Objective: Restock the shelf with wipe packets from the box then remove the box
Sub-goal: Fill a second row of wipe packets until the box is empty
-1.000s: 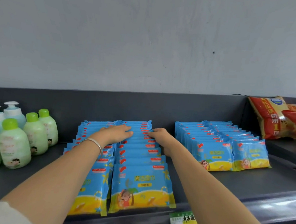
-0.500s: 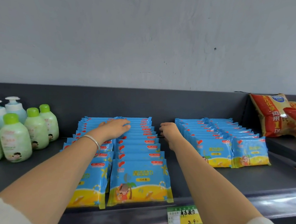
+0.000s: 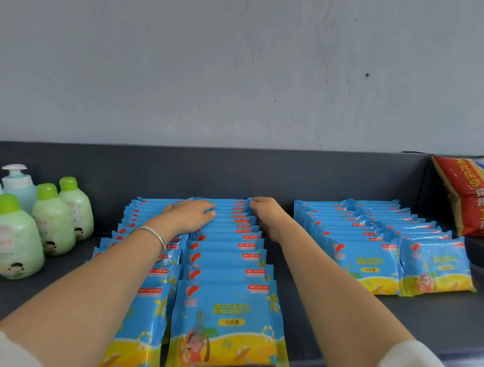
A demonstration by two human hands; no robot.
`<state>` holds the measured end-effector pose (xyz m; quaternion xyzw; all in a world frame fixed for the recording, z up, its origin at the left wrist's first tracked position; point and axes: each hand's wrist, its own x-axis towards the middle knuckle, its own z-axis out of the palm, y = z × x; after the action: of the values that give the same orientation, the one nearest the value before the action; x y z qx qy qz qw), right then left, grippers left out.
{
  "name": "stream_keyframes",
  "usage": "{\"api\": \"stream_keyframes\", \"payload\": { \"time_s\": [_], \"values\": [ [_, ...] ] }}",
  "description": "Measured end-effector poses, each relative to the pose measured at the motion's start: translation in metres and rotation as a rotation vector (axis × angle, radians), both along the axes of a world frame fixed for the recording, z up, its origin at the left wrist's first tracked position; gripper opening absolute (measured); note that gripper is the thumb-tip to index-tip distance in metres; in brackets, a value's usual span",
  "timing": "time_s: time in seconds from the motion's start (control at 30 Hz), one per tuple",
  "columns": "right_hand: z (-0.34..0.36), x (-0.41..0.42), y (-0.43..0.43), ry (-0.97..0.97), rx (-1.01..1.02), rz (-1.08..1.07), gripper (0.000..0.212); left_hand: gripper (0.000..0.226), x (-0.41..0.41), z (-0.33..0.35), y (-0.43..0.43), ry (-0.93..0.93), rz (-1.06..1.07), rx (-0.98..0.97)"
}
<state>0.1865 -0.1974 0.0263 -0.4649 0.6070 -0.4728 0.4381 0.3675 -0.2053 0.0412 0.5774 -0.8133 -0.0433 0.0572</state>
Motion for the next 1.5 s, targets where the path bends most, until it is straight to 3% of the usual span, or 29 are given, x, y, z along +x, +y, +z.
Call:
{"api": "stream_keyframes", "payload": {
  "time_s": [0.33, 0.53, 0.8, 0.93, 1.1, 1.23, 1.37, 1.43, 1.5],
  "values": [
    [0.0, -0.008, 0.022, 0.035, 0.011, -0.043, 0.043, 0.045, 0.004, 0.002, 0.013, 0.069, -0.013, -0.015],
    [-0.013, -0.001, 0.062, 0.023, -0.02, -0.079, 0.019, 0.04, 0.012, 0.004, 0.052, 0.097, -0.032, -0.094],
    [-0.019, 0.025, 0.128, -0.054, -0.065, -0.073, 0.027, 0.047, 0.017, -0.012, 0.112, 0.052, -0.138, -0.201],
    [-0.022, 0.037, 0.147, 0.02, -0.061, -0.075, 0.03, 0.051, 0.025, -0.021, 0.13, 0.034, -0.172, -0.217],
    [-0.017, 0.045, 0.156, 0.246, -0.101, -0.197, 0.059, 0.053, 0.04, -0.022, 0.145, 0.079, -0.148, -0.218],
    [-0.01, 0.054, 0.158, 0.588, -0.237, -0.174, 0.043, 0.052, 0.056, -0.023, 0.149, 0.13, -0.077, -0.234],
    [-0.009, 0.059, 0.153, 0.675, -0.273, -0.103, 0.024, 0.049, 0.075, -0.025, 0.149, 0.257, 0.066, -0.299],
    [-0.01, 0.056, 0.152, 0.603, -0.242, -0.099, 0.025, 0.048, 0.09, -0.028, 0.145, 0.41, 0.178, -0.36],
    [-0.012, 0.05, 0.155, 0.504, -0.197, -0.1, 0.031, 0.049, 0.104, -0.032, 0.142, 0.662, 0.292, -0.303]
  ]
}}
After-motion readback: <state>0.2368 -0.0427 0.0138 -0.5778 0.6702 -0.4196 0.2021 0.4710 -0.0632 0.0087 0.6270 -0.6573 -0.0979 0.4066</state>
